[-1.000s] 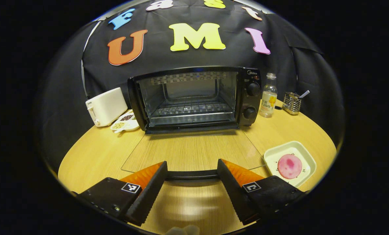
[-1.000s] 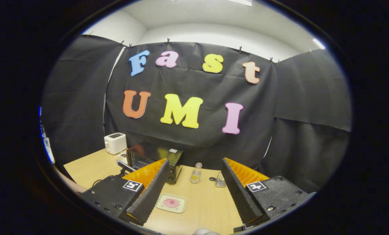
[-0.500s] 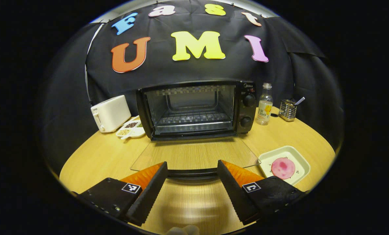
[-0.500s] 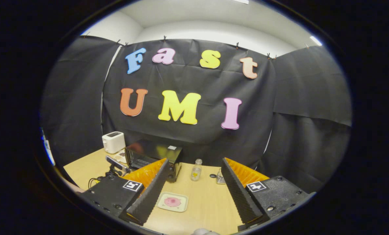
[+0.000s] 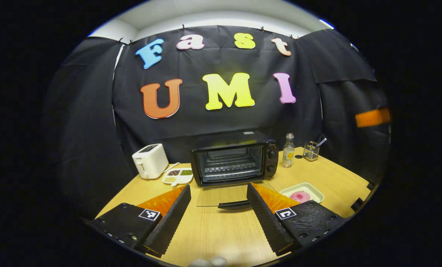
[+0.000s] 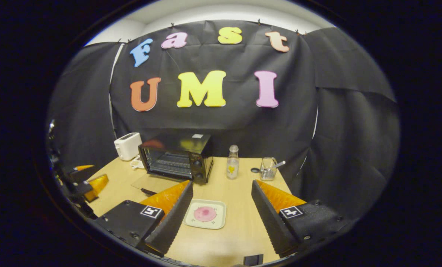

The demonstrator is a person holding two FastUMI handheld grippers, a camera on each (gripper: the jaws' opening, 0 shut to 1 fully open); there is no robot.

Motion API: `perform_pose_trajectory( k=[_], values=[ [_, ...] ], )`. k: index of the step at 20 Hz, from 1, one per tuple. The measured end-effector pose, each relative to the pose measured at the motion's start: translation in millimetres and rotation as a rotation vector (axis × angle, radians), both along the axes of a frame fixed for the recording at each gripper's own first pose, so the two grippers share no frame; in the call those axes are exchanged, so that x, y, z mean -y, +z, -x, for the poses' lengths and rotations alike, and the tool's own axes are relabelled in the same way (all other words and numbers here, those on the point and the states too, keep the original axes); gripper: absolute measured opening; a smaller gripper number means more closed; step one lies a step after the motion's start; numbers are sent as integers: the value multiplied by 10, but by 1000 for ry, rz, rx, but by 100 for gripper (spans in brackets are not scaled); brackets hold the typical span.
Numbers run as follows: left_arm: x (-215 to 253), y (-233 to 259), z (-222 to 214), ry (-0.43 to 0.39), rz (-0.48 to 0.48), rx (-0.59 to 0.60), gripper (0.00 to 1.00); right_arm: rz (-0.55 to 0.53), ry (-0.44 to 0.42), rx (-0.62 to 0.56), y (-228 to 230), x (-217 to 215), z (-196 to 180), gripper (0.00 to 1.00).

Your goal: Open the electric oven with the left hand, put the food in, and close the electric oven.

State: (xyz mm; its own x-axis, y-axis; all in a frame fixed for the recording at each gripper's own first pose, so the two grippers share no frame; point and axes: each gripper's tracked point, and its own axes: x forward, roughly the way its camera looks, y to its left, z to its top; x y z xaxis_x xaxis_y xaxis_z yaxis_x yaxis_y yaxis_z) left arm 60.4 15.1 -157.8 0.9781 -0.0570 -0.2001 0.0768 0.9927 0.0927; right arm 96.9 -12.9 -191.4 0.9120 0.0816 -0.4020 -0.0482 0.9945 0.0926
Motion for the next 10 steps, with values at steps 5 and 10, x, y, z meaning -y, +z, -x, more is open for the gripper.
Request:
perform_pose_trajectory(
  k=[5,10],
  values=[
    [-237,637,373,103,11,58,96,-64,26,-168,-960,-7,-446,93],
    [-346,943,614,234,21,79,96,-98,90,-322,-1662,-127,-944,88]
  ],
)
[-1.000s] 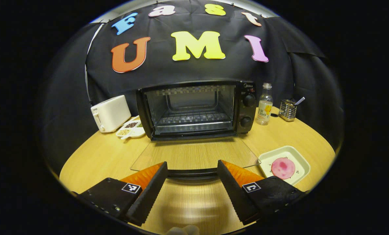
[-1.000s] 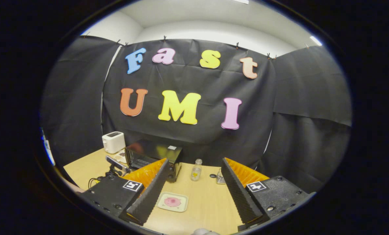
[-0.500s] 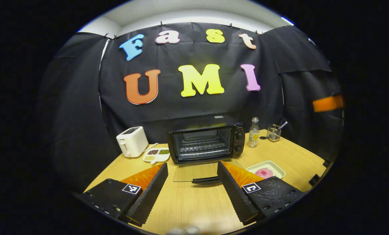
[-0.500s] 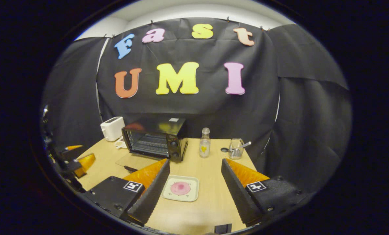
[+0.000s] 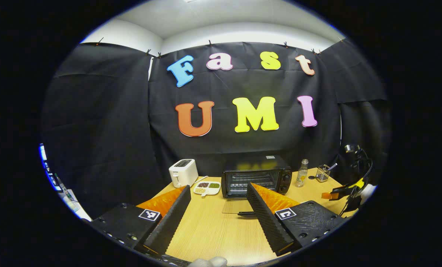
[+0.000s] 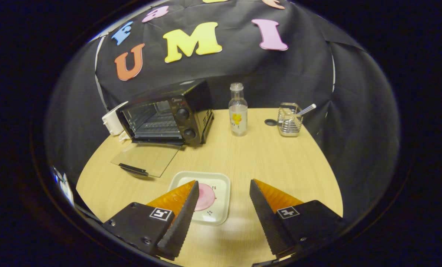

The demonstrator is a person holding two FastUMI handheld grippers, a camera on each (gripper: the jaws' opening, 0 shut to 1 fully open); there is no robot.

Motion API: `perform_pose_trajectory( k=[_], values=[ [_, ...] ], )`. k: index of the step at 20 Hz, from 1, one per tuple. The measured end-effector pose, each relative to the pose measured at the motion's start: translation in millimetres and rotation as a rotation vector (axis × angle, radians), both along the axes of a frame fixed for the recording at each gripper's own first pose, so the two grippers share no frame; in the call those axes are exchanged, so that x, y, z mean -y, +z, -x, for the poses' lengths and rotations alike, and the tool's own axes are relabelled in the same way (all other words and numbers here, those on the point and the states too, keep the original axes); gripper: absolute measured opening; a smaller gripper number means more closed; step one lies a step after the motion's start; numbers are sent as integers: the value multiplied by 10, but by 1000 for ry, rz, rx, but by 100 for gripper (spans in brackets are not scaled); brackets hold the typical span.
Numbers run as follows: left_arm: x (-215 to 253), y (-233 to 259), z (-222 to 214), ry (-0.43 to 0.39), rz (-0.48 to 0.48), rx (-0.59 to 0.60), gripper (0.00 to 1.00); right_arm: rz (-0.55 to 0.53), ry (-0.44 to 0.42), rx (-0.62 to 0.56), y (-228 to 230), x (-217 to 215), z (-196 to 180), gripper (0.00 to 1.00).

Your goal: Open the electric oven with the left hand, put the food in, and close the electric oven.

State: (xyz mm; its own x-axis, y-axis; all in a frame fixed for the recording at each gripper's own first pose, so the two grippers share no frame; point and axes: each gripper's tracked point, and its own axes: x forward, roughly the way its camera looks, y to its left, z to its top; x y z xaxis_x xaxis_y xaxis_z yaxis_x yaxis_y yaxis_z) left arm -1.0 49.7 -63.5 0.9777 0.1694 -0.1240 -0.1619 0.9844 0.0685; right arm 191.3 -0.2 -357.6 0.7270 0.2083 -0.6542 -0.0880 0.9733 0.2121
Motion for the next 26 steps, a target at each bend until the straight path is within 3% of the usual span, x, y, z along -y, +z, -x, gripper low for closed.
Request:
perform_pose_trajectory(
  k=[1,8,19,20,23,26],
  values=[
    [-17,56,29,23,0,7,96,-10,21,-20,-102,-45,-75,81],
    [-60,135,112,163,39,-1,96,-49,107,-216,-705,-169,-192,73],
    [-50,106,201,246,32,-24,96,-48,139,-349,-994,-219,-210,63],
    [-39,115,186,248,32,-25,96,-65,133,-357,-973,-231,-200,56],
    [-10,152,144,247,25,-16,96,-114,108,-401,-1004,-196,-142,53],
    [41,131,90,241,30,-19,96,-153,51,-443,-1020,-131,-105,26]
  ],
)
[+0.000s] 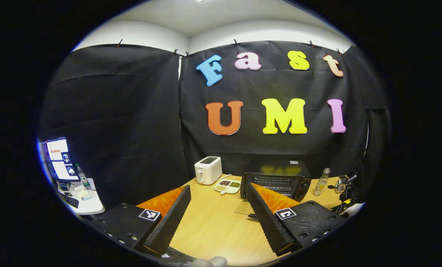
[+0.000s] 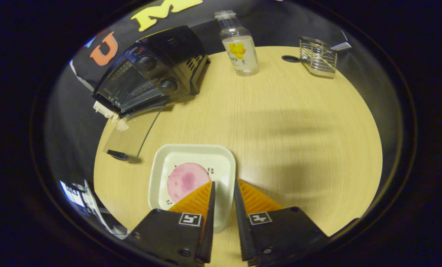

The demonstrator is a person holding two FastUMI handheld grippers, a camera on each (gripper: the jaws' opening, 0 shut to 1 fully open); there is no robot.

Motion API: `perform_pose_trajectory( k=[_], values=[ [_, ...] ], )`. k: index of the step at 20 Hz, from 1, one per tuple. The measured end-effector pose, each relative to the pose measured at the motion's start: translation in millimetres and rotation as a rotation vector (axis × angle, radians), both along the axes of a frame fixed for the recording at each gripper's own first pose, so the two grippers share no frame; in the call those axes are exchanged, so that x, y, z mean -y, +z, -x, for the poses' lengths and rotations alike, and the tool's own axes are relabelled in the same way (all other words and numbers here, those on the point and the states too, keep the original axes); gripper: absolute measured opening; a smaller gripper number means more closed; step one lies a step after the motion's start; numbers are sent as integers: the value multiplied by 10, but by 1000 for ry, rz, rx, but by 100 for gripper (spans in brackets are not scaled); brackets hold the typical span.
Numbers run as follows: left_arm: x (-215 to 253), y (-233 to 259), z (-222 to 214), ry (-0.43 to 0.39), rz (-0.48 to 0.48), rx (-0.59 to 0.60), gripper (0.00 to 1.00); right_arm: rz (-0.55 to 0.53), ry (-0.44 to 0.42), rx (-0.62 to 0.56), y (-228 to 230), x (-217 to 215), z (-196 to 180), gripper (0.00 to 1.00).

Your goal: Open the electric oven with the left hand, put the food in, and close the electric oven.

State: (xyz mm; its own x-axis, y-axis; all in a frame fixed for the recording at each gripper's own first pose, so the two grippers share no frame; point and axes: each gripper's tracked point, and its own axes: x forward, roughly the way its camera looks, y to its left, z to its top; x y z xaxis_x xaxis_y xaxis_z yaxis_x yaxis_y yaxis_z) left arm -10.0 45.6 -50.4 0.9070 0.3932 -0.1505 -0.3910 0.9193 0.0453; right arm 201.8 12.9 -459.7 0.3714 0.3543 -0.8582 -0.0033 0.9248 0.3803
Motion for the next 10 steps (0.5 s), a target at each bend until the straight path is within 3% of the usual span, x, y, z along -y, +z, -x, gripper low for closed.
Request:
perform_pose_trajectory(
  k=[3,4,6,7,10],
  values=[
    [42,-16,-59,-3,-3,-1,97,13,6,-27,-23,74,0,5],
    [67,-23,-67,-6,-2,-1,96,15,23,-44,-19,71,4,7],
    [93,-26,-79,-8,-8,0,96,7,52,-80,-26,68,0,1],
    [113,-35,-97,-9,-11,1,97,-9,54,-104,-35,66,-5,4],
    [159,-20,-121,-7,-15,15,96,-100,14,-172,-22,66,-19,1]
  ],
)
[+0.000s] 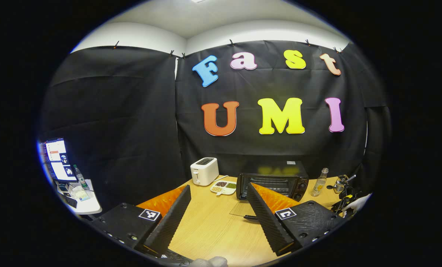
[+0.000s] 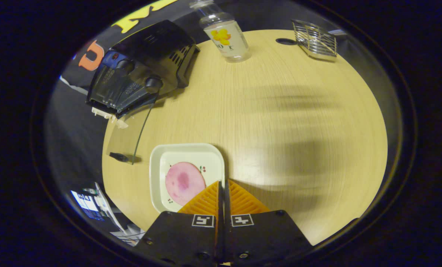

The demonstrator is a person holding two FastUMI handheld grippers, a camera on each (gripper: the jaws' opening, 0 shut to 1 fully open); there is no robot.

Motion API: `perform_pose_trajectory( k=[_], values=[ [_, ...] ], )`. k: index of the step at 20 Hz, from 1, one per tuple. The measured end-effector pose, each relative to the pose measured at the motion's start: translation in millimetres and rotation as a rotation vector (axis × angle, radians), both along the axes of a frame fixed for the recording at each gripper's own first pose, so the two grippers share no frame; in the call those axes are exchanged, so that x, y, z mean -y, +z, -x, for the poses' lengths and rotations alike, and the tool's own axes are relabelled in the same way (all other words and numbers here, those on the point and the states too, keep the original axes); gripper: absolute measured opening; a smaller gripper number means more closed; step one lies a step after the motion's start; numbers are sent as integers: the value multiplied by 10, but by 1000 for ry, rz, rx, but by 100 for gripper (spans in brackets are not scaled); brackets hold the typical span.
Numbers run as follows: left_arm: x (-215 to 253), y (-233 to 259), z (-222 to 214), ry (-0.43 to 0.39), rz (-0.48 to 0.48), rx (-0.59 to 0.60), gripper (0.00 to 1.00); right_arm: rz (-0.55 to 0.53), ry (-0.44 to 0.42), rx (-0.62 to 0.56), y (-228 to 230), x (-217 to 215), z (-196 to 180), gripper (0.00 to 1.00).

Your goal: Open the electric oven with the left hand, put the food in, and close the electric oven.

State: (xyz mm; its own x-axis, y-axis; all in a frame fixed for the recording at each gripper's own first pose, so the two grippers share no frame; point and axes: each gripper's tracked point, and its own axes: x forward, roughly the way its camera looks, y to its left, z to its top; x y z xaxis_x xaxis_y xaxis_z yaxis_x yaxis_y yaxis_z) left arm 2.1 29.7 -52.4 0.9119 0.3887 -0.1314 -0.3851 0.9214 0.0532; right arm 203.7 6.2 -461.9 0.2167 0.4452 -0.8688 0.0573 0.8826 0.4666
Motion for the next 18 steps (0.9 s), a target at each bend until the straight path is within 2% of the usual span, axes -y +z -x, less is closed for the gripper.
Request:
perform_pose_trajectory(
  k=[1,4,5,7,10,14,18],
  values=[
    [3,6,-4,2,1,3,96,-39,-11,-16,13,-8,2,4],
    [5,18,26,11,4,9,96,-182,-70,-71,25,-84,73,1],
    [9,22,36,9,4,8,96,-223,-101,-72,48,-86,89,4],
    [19,20,49,-4,0,3,96,-274,-156,-66,97,-96,91,1],
    [29,31,33,-45,-13,0,96,-289,-227,-25,196,-34,62,0],
    [15,22,-4,-115,5,-1,96,-283,-309,63,592,30,87,4],
    [-109,-18,-16,-179,3,-23,96,-339,-406,125,1022,-276,116,4]
  ],
)
